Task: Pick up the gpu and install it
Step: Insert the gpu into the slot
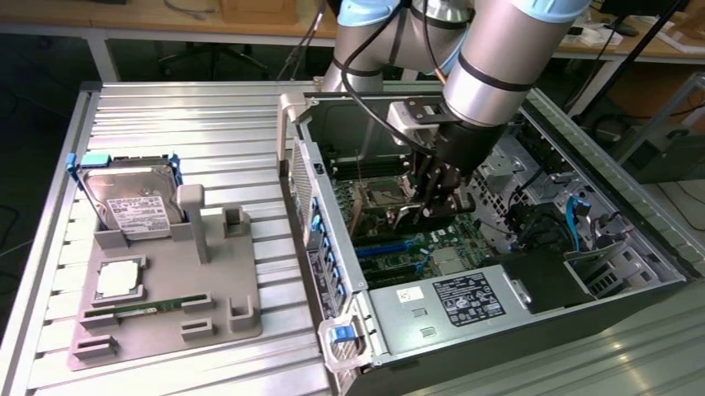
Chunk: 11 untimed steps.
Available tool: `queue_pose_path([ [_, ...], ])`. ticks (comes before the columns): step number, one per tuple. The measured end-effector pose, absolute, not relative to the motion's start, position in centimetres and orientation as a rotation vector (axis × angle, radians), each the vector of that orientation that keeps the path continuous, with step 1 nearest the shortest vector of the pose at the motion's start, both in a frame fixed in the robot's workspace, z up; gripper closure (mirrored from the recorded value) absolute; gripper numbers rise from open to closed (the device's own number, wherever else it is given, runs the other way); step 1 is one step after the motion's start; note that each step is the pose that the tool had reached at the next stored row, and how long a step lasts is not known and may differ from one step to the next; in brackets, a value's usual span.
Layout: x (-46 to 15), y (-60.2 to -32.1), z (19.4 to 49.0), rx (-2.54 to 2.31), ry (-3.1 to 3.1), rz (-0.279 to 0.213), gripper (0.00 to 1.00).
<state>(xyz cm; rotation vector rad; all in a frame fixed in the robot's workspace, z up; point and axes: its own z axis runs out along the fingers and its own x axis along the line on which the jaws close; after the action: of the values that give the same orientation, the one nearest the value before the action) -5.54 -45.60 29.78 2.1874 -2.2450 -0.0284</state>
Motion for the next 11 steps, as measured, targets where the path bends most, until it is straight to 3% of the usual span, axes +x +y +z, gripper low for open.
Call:
queue_pose_path([
  [11,-5.55,-45.6,29.52,2.187,-2.245,-0.028,0.73],
])
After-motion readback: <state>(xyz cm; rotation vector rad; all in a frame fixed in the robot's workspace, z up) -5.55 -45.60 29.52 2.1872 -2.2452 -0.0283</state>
